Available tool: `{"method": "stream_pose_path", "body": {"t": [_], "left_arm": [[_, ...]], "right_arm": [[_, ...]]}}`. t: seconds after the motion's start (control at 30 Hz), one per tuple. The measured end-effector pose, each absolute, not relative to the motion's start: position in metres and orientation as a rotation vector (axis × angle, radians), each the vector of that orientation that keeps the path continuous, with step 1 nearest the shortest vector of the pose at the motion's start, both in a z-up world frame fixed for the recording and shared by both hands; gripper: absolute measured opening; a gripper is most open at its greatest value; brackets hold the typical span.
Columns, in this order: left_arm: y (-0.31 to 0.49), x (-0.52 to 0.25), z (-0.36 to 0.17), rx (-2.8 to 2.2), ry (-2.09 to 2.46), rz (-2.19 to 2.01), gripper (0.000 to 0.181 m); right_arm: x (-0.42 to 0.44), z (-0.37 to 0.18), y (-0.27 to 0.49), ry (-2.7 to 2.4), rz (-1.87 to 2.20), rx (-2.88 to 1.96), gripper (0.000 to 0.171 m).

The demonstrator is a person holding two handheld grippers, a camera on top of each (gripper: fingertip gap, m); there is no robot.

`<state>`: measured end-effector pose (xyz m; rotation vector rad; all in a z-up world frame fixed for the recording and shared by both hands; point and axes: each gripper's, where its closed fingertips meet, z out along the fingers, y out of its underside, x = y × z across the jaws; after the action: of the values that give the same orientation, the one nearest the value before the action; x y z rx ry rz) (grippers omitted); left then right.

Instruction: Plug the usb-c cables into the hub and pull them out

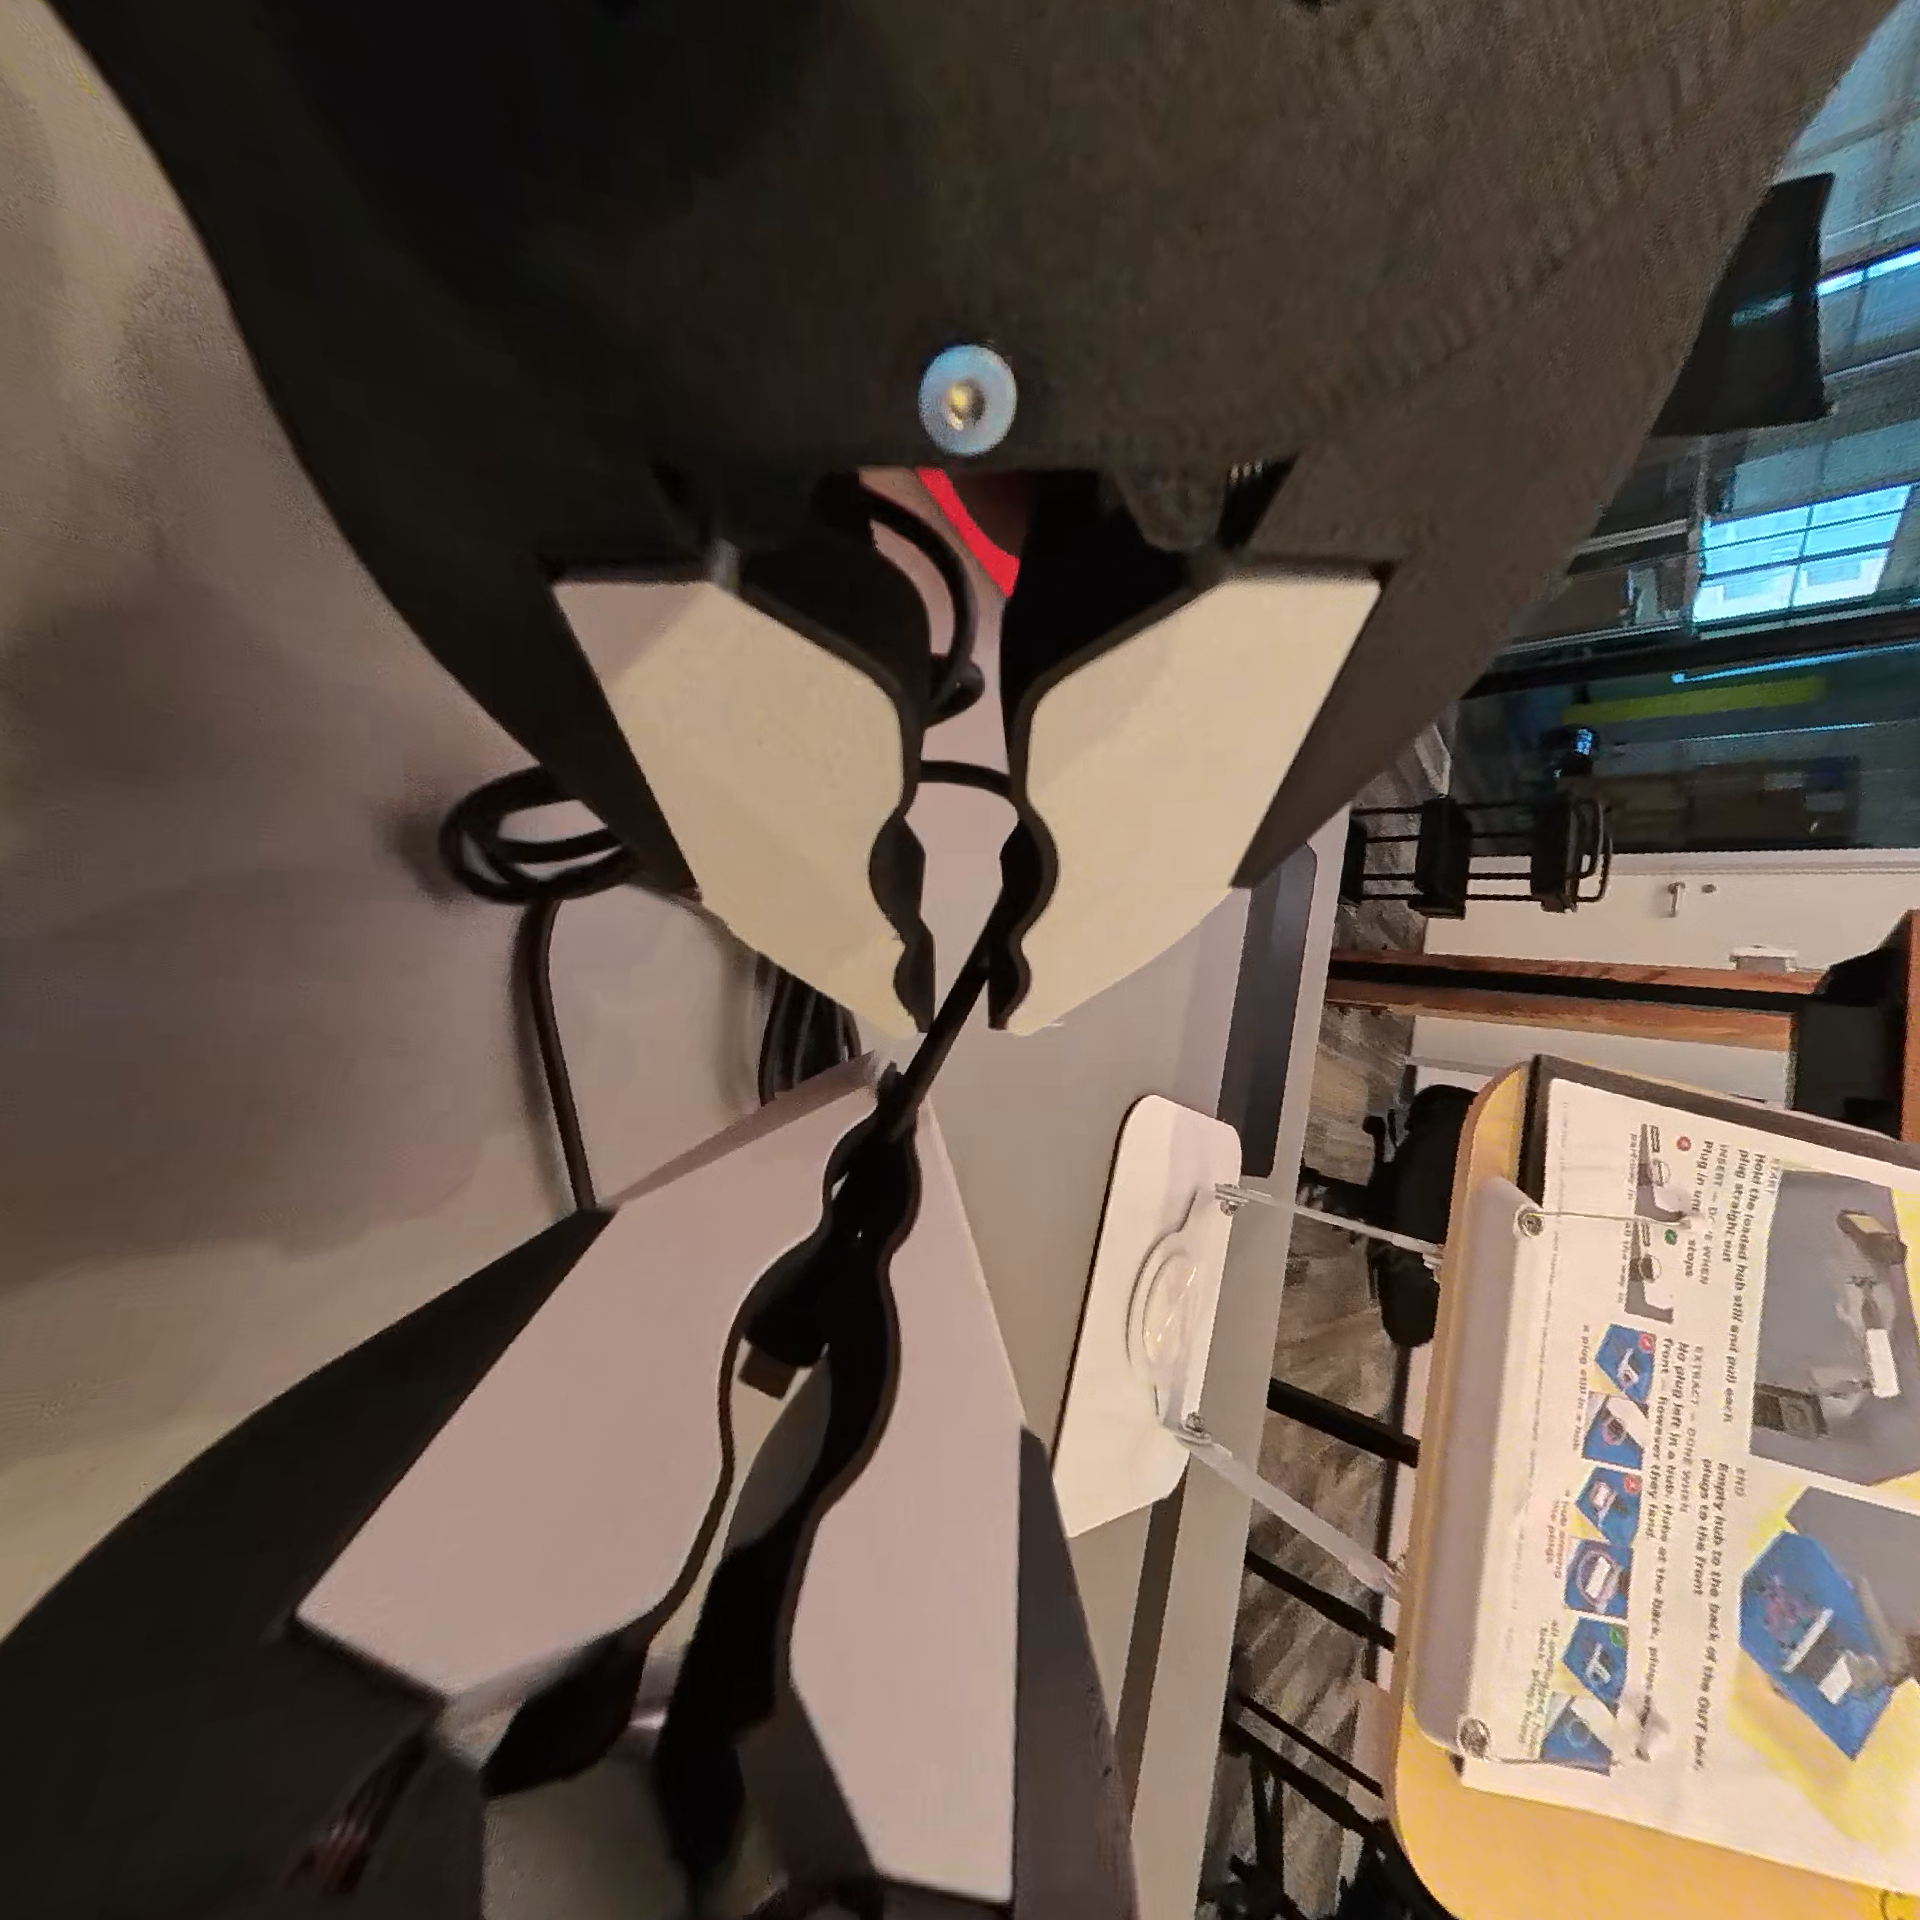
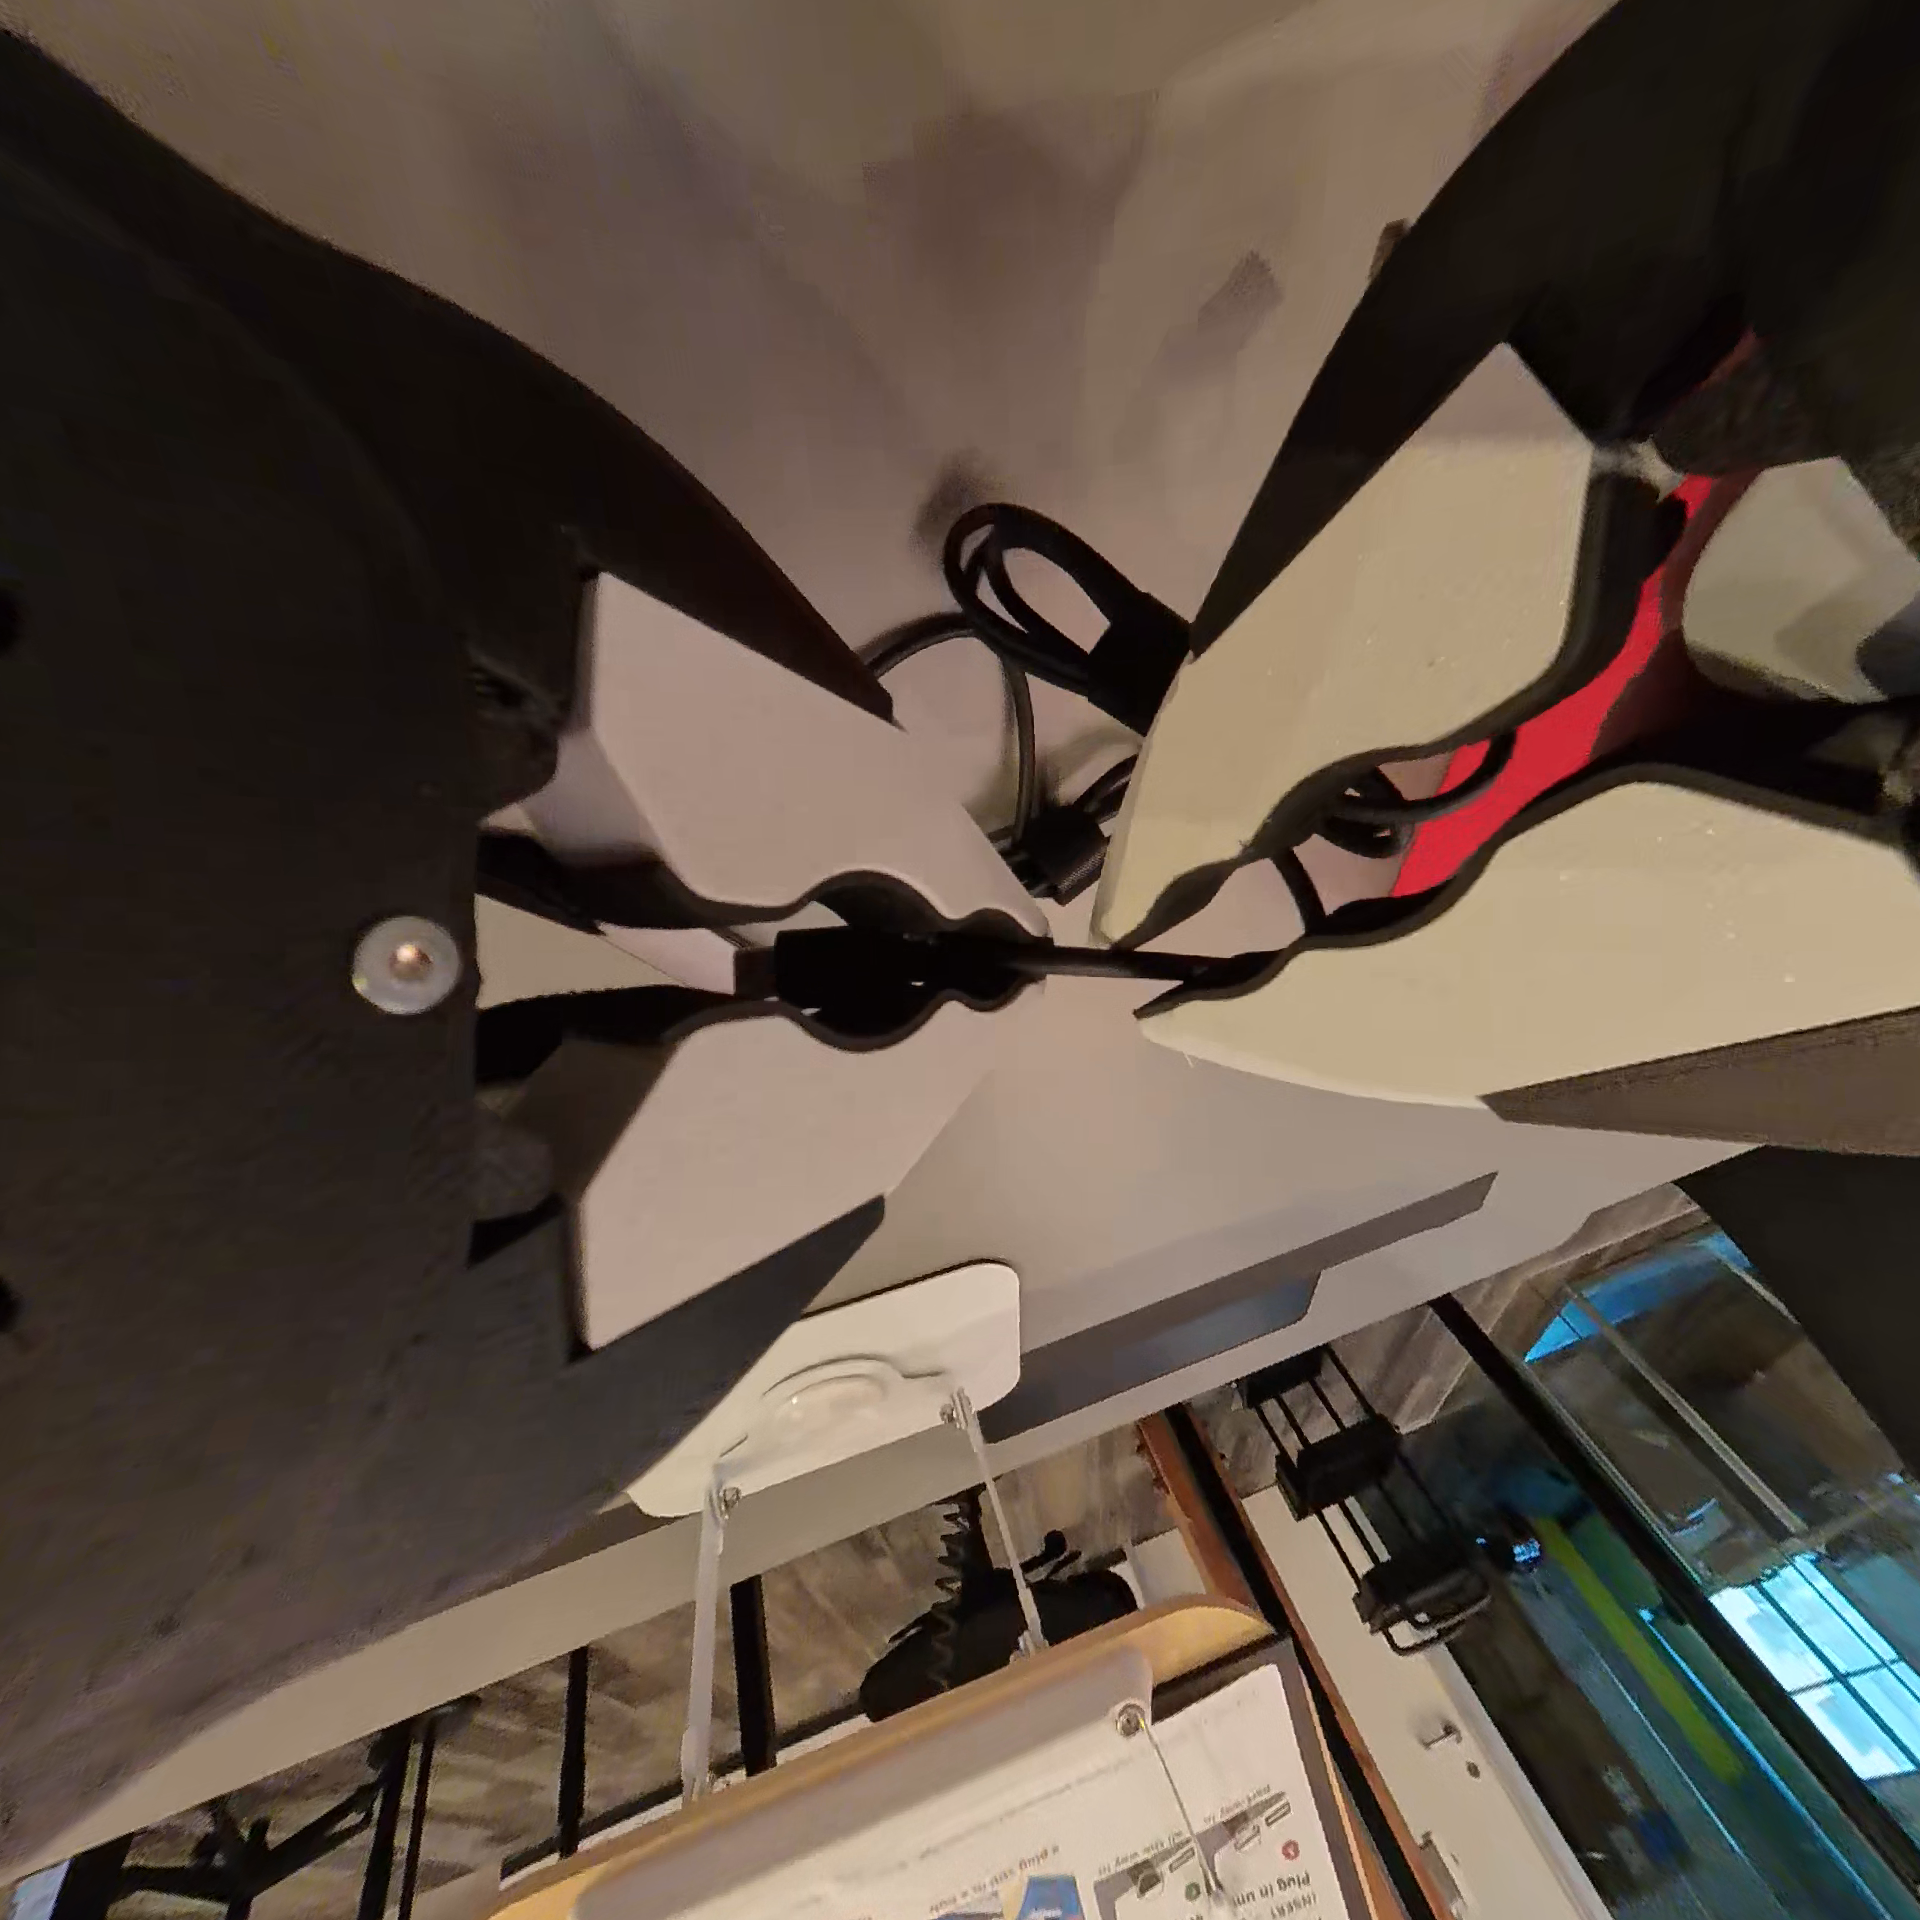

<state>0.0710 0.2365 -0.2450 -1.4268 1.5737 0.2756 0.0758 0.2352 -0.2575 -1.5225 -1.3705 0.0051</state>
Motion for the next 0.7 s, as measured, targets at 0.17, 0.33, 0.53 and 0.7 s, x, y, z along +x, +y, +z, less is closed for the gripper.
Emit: {"method": "stream_pose_path", "body": {"t": [0.17, 0.33, 0.53, 0.7], "left_arm": [[0.236, 0.072, -0.245, -1.379, 1.576, 0.267, 0.006], [0.237, 0.075, -0.238, -1.368, 1.522, 0.25, 0.004], [0.239, 0.071, -0.234, -1.437, 1.472, 0.157, 0.004], [0.236, 0.071, -0.232, -1.498, 1.465, 0.033, 0.004]], "right_arm": [[0.074, -0.253, 0.233, -1.31, 0.153, -1.528, 0.0], [0.077, -0.237, 0.233, -1.186, 0.331, -1.534, 0.021], [0.102, -0.23, 0.236, -1.122, 0.394, -1.529, 0.028], [0.104, -0.214, 0.226, -1.106, 0.49, -1.451, 0.025]]}}
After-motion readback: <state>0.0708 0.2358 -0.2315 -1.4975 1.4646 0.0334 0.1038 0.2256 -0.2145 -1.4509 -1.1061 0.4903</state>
